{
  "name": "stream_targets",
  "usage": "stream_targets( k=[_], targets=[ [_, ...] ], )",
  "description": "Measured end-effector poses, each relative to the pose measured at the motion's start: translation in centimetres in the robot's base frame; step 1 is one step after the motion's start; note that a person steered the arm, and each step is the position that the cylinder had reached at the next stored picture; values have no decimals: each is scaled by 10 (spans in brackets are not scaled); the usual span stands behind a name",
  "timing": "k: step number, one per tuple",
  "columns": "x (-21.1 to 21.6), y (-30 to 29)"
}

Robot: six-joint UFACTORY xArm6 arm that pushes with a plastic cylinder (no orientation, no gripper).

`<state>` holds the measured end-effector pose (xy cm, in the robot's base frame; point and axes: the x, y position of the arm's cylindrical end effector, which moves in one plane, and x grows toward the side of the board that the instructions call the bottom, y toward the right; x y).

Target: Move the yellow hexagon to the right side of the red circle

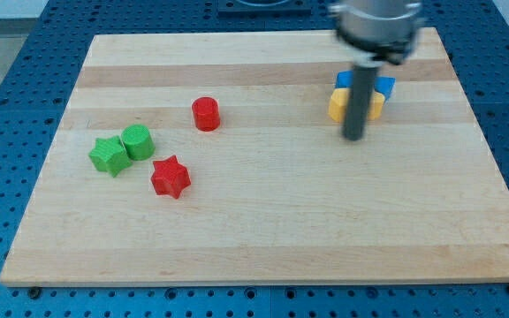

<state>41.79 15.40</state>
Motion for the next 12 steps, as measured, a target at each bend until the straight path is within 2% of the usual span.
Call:
stream_targets(
  k=[1,3,8,9,10,11,12],
  targets=[
    [-26,50],
    [-52,45],
    [-44,-67],
    [-65,-68],
    [-65,-84],
    [-41,-107],
    [-35,-110]
  ],
)
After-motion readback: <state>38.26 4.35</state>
